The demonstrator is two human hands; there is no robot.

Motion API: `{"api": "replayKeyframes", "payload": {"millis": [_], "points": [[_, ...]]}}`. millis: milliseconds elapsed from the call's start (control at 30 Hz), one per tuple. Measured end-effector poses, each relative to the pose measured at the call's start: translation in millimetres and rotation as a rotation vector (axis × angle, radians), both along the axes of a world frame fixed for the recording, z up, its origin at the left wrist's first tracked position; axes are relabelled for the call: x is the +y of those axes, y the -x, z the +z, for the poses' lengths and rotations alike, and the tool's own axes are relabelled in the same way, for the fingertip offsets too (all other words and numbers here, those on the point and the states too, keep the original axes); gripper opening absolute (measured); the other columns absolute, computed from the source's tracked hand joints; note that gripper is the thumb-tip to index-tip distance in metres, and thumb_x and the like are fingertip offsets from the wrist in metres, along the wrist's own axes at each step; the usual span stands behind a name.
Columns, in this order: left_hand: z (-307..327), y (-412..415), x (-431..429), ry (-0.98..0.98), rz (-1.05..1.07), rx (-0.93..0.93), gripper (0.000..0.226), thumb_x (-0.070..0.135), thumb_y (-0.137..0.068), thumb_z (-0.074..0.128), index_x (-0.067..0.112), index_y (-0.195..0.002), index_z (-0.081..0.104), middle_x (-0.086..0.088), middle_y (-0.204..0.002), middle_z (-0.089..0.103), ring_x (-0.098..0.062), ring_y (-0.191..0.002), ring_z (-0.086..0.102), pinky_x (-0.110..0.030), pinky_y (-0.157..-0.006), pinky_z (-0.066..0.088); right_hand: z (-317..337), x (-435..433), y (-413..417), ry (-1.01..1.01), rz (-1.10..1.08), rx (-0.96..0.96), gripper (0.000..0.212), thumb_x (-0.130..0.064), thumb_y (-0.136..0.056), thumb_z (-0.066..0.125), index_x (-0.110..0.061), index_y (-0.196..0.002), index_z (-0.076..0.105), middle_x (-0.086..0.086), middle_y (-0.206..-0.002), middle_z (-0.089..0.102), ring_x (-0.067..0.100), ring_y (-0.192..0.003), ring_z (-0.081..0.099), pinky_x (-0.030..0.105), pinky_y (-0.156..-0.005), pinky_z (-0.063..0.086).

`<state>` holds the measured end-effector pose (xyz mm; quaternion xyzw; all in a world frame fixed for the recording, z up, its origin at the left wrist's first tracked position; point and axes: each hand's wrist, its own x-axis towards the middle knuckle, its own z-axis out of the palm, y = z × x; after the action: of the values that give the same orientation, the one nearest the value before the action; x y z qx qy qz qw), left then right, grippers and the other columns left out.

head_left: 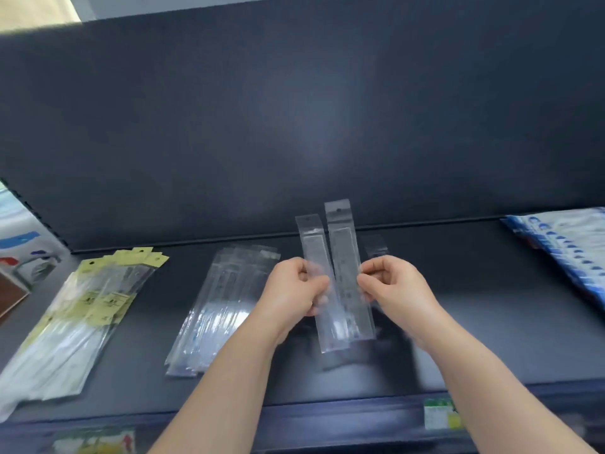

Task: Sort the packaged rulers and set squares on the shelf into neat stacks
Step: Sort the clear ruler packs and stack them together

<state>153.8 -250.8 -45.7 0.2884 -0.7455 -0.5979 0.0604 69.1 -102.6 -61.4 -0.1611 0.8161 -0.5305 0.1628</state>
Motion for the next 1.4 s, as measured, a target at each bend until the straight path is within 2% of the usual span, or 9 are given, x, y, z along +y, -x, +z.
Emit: {"api": "replayKeyframes", "payload": {"millis": [167, 267, 333, 500, 600, 733, 1033, 1300, 1400], "points": [[-9.2, 32.2, 9.2, 0.280, 0.034, 0.001, 0.011, 0.020, -0.080, 0.069, 0.025, -0.087, 0.063, -0.002, -0.073, 0.068, -0.022, -0.070, 0.066, -0.045, -0.073, 0.059, -4.7, 43.2, 29.9, -0.344, -0.124, 0.149, 0.023, -0.025, -0.092, 0.055, -0.027, -0.115, 0.056, -0.010, -0.088, 0.064, 0.016, -0.083, 0.059, 0.027, -0.064, 0.041], [-14.6, 42.3, 15.6, 0.471, 0.002, -0.090, 0.027, 0.028, -0.081, 0.073, 0.019, -0.105, 0.064, -0.007, -0.090, 0.071, -0.027, -0.089, 0.067, -0.041, -0.079, 0.056, -7.7, 51.0, 36.2, -0.606, -0.074, 0.228, 0.033, -0.025, -0.090, 0.053, -0.026, -0.124, 0.052, -0.004, -0.102, 0.064, 0.023, -0.098, 0.059, 0.032, -0.077, 0.047], [-18.3, 42.6, 18.7, 0.662, -0.019, -0.208, 0.041, 0.035, -0.082, 0.072, 0.015, -0.115, 0.057, -0.004, -0.099, 0.069, -0.027, -0.097, 0.064, -0.034, -0.079, 0.052, -5.9, 48.1, 33.2, -0.715, -0.045, 0.338, 0.038, -0.024, -0.090, 0.052, -0.027, -0.128, 0.049, -0.002, -0.114, 0.058, 0.025, -0.103, 0.057, 0.030, -0.074, 0.042], [-12.1, 17.2, 0.7, 0.915, 0.077, -0.344, 0.040, 0.043, -0.089, 0.063, 0.021, -0.121, 0.056, -0.002, -0.115, 0.064, -0.027, -0.110, 0.057, -0.033, -0.079, 0.045, 2.7, 17.0, 9.7, -0.546, 0.098, 0.504, 0.031, -0.029, -0.094, 0.052, -0.031, -0.125, 0.052, -0.008, -0.114, 0.053, 0.017, -0.106, 0.054, 0.029, -0.074, 0.042], [-5.3, -14.3, -27.3, 1.066, 0.152, -0.566, 0.059, 0.053, -0.082, 0.068, 0.014, -0.125, 0.053, -0.008, -0.127, 0.053, -0.030, -0.119, 0.047, -0.039, -0.087, 0.045, 4.1, -11.7, -10.9, -0.460, 0.261, 0.541, 0.027, -0.031, -0.094, 0.052, -0.034, -0.121, 0.054, -0.012, -0.111, 0.054, 0.013, -0.109, 0.053, 0.028, -0.078, 0.045], [1.1, -48.6, -54.3, 0.962, 0.171, -0.697, 0.076, 0.059, -0.071, 0.074, 0.012, -0.124, 0.049, -0.009, -0.125, 0.048, -0.031, -0.115, 0.047, -0.039, -0.081, 0.044, 1.5, -48.9, -34.8, -0.427, 0.451, 0.552, 0.031, -0.033, -0.094, 0.051, -0.035, -0.126, 0.052, -0.012, -0.119, 0.054, 0.013, -0.114, 0.051, 0.030, -0.085, 0.046], [6.7, -67.1, -69.8, 0.955, 0.147, -0.681, 0.041, 0.046, -0.076, 0.074, 0.019, -0.094, 0.048, -0.002, -0.103, 0.062, -0.028, -0.095, 0.061, -0.030, -0.065, 0.040, -4.8, -90.6, -61.8, -0.456, 0.530, 0.555, 0.038, -0.033, -0.094, 0.049, -0.032, -0.132, 0.049, -0.009, -0.124, 0.054, 0.017, -0.116, 0.052, 0.030, -0.085, 0.047], [6.7, -80.6, -91.2, 0.858, 0.305, -0.405, 0.018, 0.037, -0.090, 0.059, 0.021, -0.087, 0.053, 0.003, -0.088, 0.062, -0.024, -0.083, 0.058, -0.031, -0.064, 0.039, -0.6, -101.0, -71.7, -0.324, 0.529, 0.255, 0.037, -0.035, -0.091, 0.055, -0.032, -0.128, 0.053, -0.018, -0.110, 0.063, 0.007, -0.103, 0.058, 0.027, -0.089, 0.047], [12.3, -77.0, -91.5, 0.685, 0.344, -0.215, 0.021, 0.035, -0.088, 0.064, 0.021, -0.077, 0.052, 0.005, -0.075, 0.060, -0.019, -0.074, 0.057, -0.032, -0.060, 0.037, 0.8, -106.4, -75.1, -0.209, 0.506, 0.177, 0.039, -0.039, -0.089, 0.060, -0.030, -0.126, 0.055, -0.018, -0.104, 0.064, 0.003, -0.095, 0.061, 0.025, -0.089, 0.048]]}}
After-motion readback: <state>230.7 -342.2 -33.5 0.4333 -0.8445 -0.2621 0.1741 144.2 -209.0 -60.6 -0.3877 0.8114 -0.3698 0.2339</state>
